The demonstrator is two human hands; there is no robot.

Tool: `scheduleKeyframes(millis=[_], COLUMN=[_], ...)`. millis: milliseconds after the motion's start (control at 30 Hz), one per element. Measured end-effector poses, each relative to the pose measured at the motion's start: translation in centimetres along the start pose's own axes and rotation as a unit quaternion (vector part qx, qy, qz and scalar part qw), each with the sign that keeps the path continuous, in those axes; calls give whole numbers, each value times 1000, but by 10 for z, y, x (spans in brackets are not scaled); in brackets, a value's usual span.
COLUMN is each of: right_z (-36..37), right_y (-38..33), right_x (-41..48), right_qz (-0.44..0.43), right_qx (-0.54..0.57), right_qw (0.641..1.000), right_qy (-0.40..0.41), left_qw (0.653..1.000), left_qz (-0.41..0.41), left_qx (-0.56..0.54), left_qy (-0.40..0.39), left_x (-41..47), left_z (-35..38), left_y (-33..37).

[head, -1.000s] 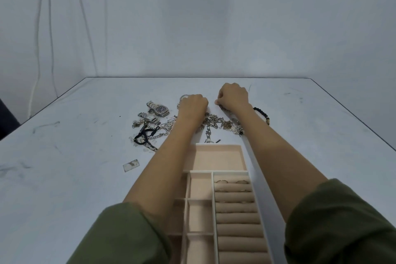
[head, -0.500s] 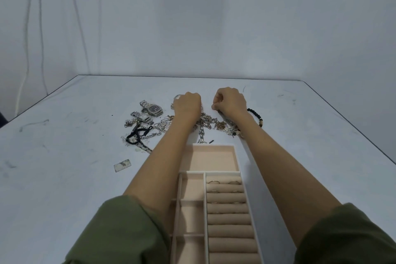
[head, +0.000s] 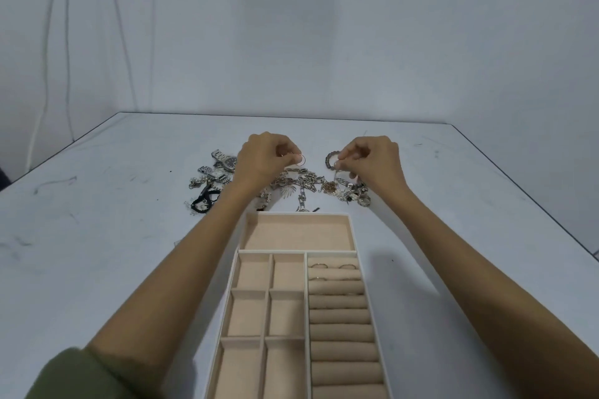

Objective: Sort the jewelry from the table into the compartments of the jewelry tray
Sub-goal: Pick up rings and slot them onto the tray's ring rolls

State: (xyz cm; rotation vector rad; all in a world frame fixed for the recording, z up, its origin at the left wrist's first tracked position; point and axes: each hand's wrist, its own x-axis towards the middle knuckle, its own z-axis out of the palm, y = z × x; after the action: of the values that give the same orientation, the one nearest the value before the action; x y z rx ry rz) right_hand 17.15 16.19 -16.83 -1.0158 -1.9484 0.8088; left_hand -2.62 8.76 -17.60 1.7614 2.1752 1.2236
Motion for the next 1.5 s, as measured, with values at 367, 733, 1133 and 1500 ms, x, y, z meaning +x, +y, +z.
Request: scheduleKeyframes(millis=[367,733,1133,1500], right_z=[-33,-35,-33,-34], right_y=[-35,-25,-21,-18], right_x=[-106,-192,-210,-208], right_qz=[16,-67,-93,-87], right_qx=[149,102,48,79], right_qw=[989,991,991,990], right_qy=[-7,-46,-89,-73], left_qw=[969,960,953,952], left_qz=[58,54,100,100], left_qx=[-227,-272,-271,-269], left_qy=[84,-24,-93,-102], left_x=[-118,-168,-171,-169], left_z=[-47,-33,-31,-27], left_y=[39,40,34,28])
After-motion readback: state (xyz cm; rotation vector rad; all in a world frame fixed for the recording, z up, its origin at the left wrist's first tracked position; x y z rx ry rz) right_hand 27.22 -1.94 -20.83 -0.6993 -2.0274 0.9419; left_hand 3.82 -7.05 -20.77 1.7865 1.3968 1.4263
